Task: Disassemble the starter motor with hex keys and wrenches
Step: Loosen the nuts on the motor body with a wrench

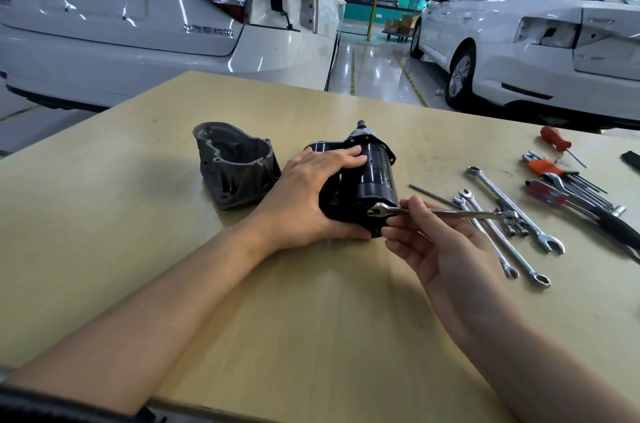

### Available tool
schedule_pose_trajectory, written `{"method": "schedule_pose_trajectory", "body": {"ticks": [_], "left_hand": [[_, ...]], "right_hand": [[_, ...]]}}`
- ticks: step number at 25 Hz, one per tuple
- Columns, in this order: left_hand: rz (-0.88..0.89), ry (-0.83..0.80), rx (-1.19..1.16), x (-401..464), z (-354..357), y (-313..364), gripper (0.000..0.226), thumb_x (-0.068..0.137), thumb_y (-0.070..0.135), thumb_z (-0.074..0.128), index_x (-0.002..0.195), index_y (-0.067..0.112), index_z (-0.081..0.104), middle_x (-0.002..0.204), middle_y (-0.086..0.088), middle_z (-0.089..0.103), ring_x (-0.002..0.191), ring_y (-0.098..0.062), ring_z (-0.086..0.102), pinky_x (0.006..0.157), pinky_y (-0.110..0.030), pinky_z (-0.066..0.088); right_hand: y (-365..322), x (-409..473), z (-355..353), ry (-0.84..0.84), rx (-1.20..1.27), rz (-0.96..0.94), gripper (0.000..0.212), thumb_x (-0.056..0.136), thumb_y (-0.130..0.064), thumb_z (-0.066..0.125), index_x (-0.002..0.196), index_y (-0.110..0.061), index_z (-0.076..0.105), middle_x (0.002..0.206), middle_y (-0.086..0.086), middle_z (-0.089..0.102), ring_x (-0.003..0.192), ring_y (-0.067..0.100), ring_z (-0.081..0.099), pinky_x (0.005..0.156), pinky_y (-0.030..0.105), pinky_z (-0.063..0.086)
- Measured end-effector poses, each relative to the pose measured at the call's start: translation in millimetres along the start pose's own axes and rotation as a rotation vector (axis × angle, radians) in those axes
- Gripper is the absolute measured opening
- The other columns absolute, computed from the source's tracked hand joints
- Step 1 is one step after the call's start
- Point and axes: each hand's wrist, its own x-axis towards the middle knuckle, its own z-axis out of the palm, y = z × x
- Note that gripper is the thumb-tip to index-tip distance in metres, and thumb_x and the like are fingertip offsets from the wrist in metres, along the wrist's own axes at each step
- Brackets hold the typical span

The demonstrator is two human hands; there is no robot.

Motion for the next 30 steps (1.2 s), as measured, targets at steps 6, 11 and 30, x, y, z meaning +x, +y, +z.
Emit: {"method": "schedule_pose_trajectory", "body": {"ticks": [6, 11, 30], "left_hand": [[-0.005, 0.001, -0.007, 0.0, 0.5, 0.5, 0.086, 0.057, 0.04, 0.091, 0.132, 0.022, 0.054, 0.145, 0.008, 0.047, 0.131, -0.002, 0.041, 0.116, -0.046, 0.022], [0.002, -0.037, -0.035, 1.9, 0.1, -4.2, 0.079, 0.063, 0.054, 0.069, 0.134, 0.023, 0.053, 0.147, 0.01, 0.046, 0.136, -0.003, 0.038, 0.12, -0.036, 0.015], [-0.009, -0.011, -0.009, 0.5, -1.5, -1.2, 0.087, 0.057, 0.044, 0.089, 0.133, 0.026, 0.052, 0.146, 0.011, 0.045, 0.134, 0.0, 0.038, 0.118, -0.042, 0.017]], "right_hand": [[-15.9, 0.9, 15.2, -0.051, -0.635, -0.42, 0.015, 0.089, -0.011, 0.066, 0.075, -0.015, 0.069, 0.059, 0.005, 0.067, 0.05, 0.011, 0.063, 0.052, 0.019, 0.05], [-25.5, 4.0, 48.4, -0.289, -1.435, -0.761, 0.017, 0.088, -0.021, 0.063, 0.075, -0.011, 0.065, 0.063, -0.005, 0.051, 0.06, 0.014, 0.045, 0.057, 0.025, 0.031], [-4.4, -3.9, 10.8, 0.095, -0.045, -0.096, 0.018, 0.092, -0.015, 0.058, 0.089, 0.001, 0.063, 0.058, 0.004, 0.06, 0.048, 0.012, 0.055, 0.048, 0.02, 0.047]]}}
